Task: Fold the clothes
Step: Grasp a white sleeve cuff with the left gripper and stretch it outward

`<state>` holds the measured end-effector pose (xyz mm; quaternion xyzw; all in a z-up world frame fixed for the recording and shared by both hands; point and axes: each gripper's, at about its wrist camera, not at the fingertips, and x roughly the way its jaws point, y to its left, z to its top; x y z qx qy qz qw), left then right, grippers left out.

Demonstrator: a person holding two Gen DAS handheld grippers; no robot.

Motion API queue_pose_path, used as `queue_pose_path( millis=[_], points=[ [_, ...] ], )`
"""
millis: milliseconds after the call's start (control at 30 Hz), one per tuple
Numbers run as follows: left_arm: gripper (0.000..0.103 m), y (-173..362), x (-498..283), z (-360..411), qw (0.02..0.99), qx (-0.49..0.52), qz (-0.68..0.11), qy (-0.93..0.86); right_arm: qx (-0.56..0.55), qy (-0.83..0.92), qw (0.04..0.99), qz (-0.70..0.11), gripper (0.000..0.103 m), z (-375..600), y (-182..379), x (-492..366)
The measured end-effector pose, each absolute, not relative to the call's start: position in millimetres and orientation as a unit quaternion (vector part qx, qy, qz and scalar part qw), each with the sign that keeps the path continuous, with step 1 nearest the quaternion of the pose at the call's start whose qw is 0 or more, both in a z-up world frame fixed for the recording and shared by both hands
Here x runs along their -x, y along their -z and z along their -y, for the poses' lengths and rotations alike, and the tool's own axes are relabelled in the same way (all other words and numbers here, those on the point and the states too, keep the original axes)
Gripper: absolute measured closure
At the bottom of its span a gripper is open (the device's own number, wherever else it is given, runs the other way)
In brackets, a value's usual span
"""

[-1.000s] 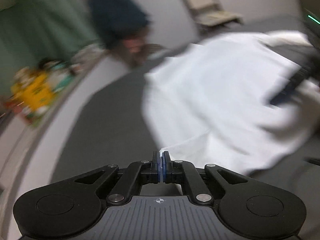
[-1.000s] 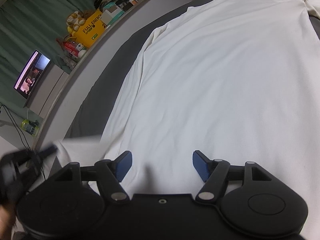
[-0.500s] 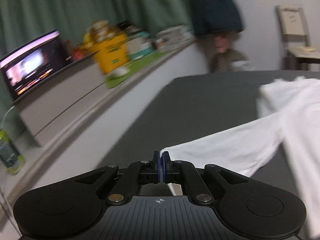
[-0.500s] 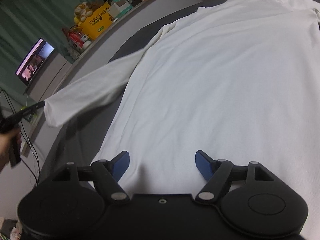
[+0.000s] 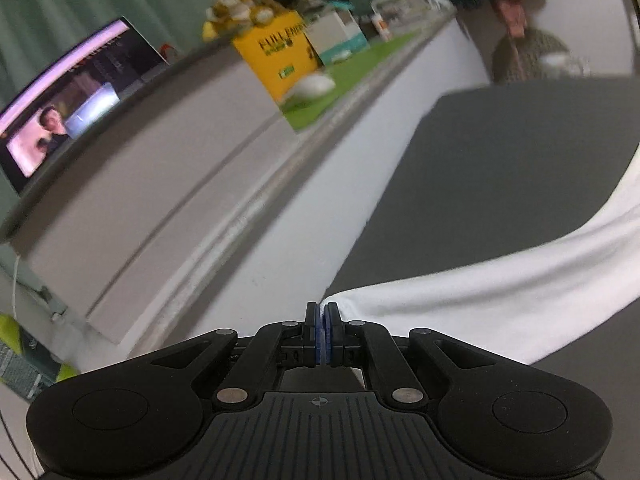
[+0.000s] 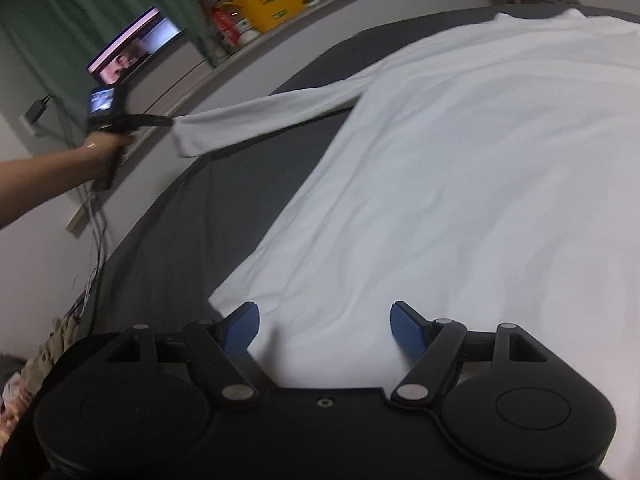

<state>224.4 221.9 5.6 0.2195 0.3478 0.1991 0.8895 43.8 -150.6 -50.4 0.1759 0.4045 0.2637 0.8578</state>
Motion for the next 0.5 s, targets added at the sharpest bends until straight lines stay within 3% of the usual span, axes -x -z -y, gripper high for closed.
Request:
queue_pose_path(
  millis=[133,400,433,500],
  points=[
    [0.102,3.3,-224.2,-239.0,0.874,-0.218,-0.357,-0.246,-0.151,-0.283,0.861,-0.394,0.031,145.4,47.6,-38.8],
    [0.101,18.0,-206.0,-251.8,0.927,-0.07,-0.34,-0.141,-0.129,-0.298,0.862,-0.389,0.031,137.2,43.9,-35.3],
    [0.094,22.5,-202.0,-246.0,0.933,-0.052,-0.336,-0.114,-0.115,-0.301,0.866,-0.383,0.031,135.1,42.0,-33.3],
    [0.063,31.7,-191.8,-225.7,0.938,-0.047,-0.333,-0.078,-0.089,-0.304,0.872,-0.374,0.031,130.6,39.9,-28.0]
  ],
)
